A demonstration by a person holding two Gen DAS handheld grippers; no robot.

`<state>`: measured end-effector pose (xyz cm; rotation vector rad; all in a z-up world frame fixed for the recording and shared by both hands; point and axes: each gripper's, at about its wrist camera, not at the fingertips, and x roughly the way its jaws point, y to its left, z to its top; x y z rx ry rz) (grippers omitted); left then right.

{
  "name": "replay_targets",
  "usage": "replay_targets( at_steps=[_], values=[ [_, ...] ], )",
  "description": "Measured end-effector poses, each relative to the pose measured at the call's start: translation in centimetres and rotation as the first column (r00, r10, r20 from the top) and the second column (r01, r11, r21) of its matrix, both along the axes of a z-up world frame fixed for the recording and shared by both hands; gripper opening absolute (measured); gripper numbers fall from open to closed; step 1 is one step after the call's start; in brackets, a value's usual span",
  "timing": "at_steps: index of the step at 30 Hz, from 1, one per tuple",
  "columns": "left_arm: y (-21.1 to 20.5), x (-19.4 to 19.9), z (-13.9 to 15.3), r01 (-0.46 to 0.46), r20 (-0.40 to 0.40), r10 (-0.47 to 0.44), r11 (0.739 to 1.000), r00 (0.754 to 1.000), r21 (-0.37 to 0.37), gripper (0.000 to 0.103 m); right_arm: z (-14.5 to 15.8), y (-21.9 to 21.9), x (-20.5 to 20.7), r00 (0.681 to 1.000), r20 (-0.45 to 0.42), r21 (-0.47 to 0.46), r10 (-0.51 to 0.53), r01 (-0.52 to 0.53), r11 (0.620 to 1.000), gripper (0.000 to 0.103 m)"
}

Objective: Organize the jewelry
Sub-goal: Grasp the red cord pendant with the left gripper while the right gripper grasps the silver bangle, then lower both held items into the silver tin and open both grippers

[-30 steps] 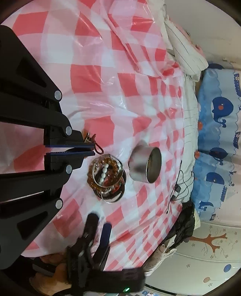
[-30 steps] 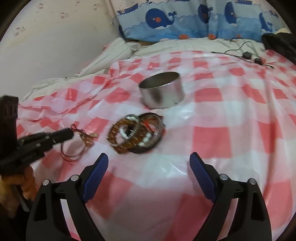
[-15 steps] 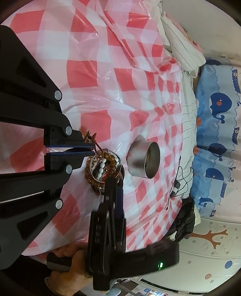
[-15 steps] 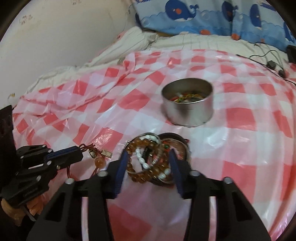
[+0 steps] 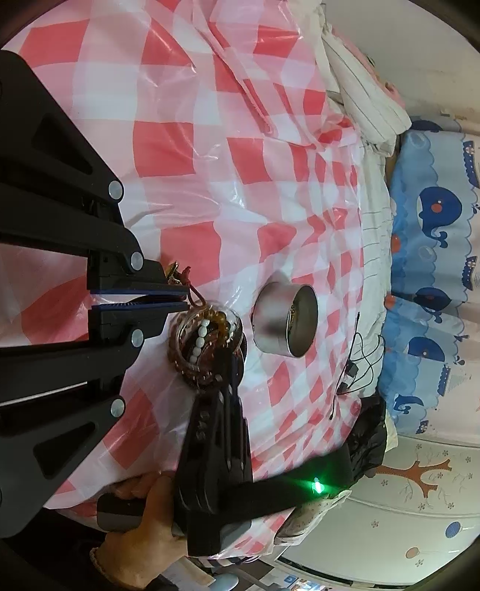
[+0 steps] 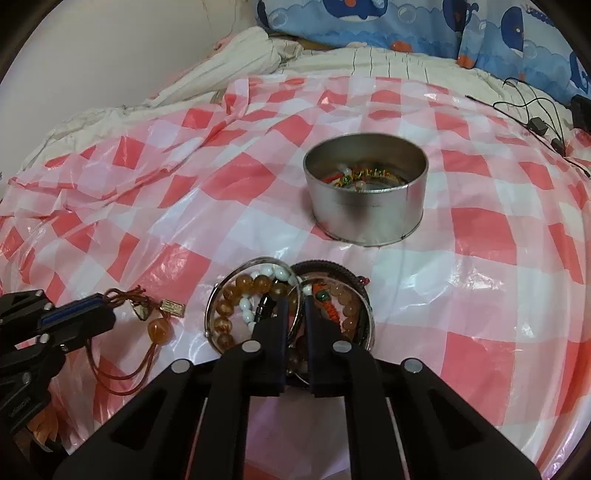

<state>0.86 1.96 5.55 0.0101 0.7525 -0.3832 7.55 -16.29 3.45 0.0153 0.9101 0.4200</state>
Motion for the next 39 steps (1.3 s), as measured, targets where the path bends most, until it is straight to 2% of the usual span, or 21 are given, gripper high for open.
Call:
replay_targets(
  at_steps=[5, 9, 14, 19, 20, 22, 23, 26, 27, 28, 31, 34, 39],
  values=[
    [0.3, 0.1, -0.2, -0.006, -0.009, 0.006, 1.000, 1.000, -0.015, 0.003, 2.1, -2.4, -2.1, 0.999, 0.036, 0.083, -0.031, 0.028, 0.996, 0.006],
    [0.1, 0.1, -0.5, -0.005, -0.017, 0.005, 1.000, 1.000, -0.007, 0.003, 2.6, -5.2, -3.7, 0.997, 0.031, 0.108, -0.071, 0.067, 0.992, 0.006],
    [0.0, 0.2, -1.4, -0.005, -0.060, 0.005, 1.000, 0.998, 0.001, 0.003, 0.7, -7.9, -5.0, 0.995, -0.034, 0.089, -0.097, 0.099, 0.991, 0.006],
    [0.1, 0.6, -2.5, -0.020, -0.101, 0.021, 1.000, 0.995, 0.017, 0.006, -0.9, -8.1, -5.2, 0.992, -0.078, 0.074, -0.099, 0.105, 0.992, 0.007],
    [0.0, 0.6, -2.7, -0.024, -0.106, 0.027, 0.999, 0.994, 0.024, 0.011, -0.9, -8.0, -5.2, 0.992, -0.073, 0.061, -0.103, 0.107, 0.992, 0.009],
    [0.1, 0.7, -2.9, -0.028, -0.109, 0.030, 0.999, 0.994, 0.027, 0.018, -0.9, -7.7, -5.3, 0.993, -0.056, 0.035, -0.105, 0.108, 0.994, 0.036],
    [0.1, 0.8, -3.1, -0.028, -0.112, 0.031, 0.999, 0.993, 0.028, 0.021, -1.1, -7.6, -5.4, 0.993, -0.055, 0.018, -0.102, 0.103, 0.994, 0.036],
    [-0.1, 0.7, -3.3, -0.026, -0.113, 0.031, 0.998, 0.993, 0.049, 0.022, -1.6, -7.0, -5.5, 0.995, -0.046, -0.038, -0.085, 0.084, 0.996, 0.035],
    [-0.2, 0.7, -3.3, -0.024, -0.112, 0.030, 0.998, 0.993, 0.056, 0.022, -1.6, -6.8, -5.5, 0.996, -0.042, -0.051, -0.077, 0.075, 0.996, 0.031],
    [-0.4, 0.6, -3.3, -0.020, -0.108, 0.028, 0.997, 0.994, 0.068, 0.022, -1.7, -6.7, -5.6, 0.997, -0.044, -0.050, -0.069, 0.067, 0.997, 0.019],
    [-0.7, 0.4, -3.0, -0.006, -0.095, 0.013, 0.997, 0.995, 0.082, 0.003, -1.7, -6.9, -5.6, 0.997, -0.041, -0.023, -0.070, 0.069, 0.997, 0.007],
    [-0.5, -0.1, -1.8, 0.002, -0.037, 0.000, 0.999, 0.999, 0.049, 0.003, -1.6, -8.1, -5.5, 0.995, -0.060, 0.091, -0.086, 0.091, 0.992, 0.006],
    [-0.8, -1.1, 0.2, 0.025, 0.064, -0.025, 1.000, 0.998, 0.000, 0.003, -0.8, -8.8, -5.6, 0.994, -0.049, 0.161, -0.101, 0.108, 0.981, 0.006]
  ],
)
